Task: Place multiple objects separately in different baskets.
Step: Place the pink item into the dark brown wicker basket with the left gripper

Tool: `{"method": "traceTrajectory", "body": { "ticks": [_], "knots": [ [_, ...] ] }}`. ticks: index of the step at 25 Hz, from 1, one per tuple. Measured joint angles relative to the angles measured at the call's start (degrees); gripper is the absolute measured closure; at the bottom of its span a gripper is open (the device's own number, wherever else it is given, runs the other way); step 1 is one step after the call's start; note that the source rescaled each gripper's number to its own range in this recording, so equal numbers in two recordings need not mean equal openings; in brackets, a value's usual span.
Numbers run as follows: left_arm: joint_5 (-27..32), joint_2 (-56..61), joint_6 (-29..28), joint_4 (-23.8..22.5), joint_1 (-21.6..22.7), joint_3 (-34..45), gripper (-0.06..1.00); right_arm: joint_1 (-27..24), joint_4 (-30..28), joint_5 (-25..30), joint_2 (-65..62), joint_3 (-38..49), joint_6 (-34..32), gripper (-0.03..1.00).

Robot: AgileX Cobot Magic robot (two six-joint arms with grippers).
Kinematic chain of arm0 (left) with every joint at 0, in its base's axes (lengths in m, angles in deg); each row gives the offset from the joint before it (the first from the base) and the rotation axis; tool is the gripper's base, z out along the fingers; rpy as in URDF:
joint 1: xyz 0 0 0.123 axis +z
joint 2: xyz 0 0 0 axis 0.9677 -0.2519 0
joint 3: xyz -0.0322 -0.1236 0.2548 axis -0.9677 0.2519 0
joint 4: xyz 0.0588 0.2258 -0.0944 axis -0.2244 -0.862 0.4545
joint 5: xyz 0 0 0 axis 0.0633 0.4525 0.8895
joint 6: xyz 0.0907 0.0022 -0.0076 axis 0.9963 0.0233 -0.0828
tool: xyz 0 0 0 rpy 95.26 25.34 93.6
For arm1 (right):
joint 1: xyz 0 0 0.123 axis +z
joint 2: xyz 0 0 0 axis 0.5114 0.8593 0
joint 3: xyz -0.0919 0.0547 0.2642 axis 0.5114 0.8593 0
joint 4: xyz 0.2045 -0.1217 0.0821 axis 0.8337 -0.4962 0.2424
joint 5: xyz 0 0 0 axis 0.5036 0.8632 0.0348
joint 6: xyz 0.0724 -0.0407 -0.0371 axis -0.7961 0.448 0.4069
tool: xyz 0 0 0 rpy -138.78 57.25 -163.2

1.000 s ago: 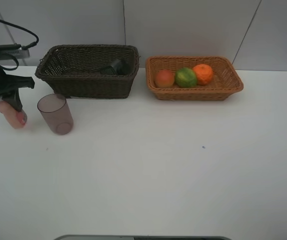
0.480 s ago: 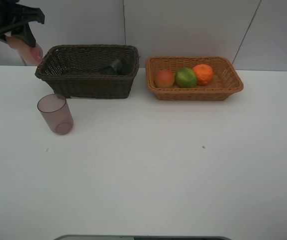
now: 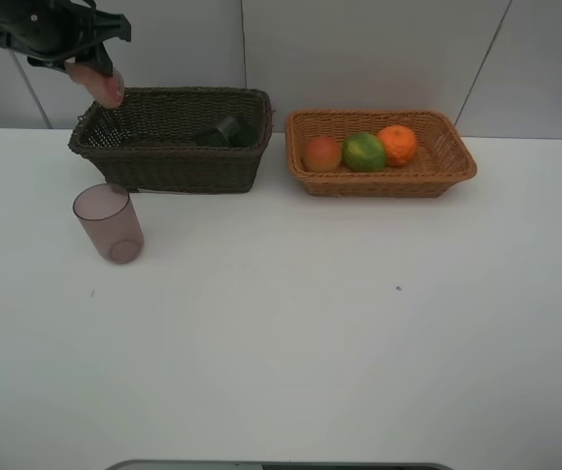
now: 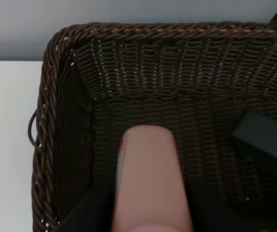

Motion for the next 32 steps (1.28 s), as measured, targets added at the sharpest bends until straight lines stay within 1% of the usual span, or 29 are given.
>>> {"method": "traceTrajectory", "body": {
  "ticks": [6, 11, 14, 22, 30, 32],
  "knots": [
    [-7.96, -6.73, -0.12, 0.0, 0.0, 0.0, 0.52, 0.0, 0.0, 0.0, 0.0, 0.0, 0.0, -0.03],
    [-16.01, -12.11, 0.74, -0.45, 0.0, 0.0, 0.52, 0.0, 0.0, 0.0, 0.0, 0.0, 0.0, -0.03],
    [-18.75, -14.0, 0.74, -0.45, 0.0, 0.0, 0.52, 0.0, 0.0, 0.0, 0.0, 0.0, 0.0, -0.03],
    [-20.52, -16.68, 0.85, -0.45, -0.74, 0.0, 0.52, 0.0, 0.0, 0.0, 0.0, 0.0, 0.0, -0.03],
    [-21.46, -16.81, 0.85, -0.45, -1.34, 0.0, 0.52, 0.0, 0.0, 0.0, 0.0, 0.0, 0.0, -0.03],
    [-21.52, -16.81, 0.89, -0.45, -1.34, 0.0, 0.48, 0.0, 0.0, 0.0, 0.0, 0.0, 0.0, -0.03]
  ]
}}
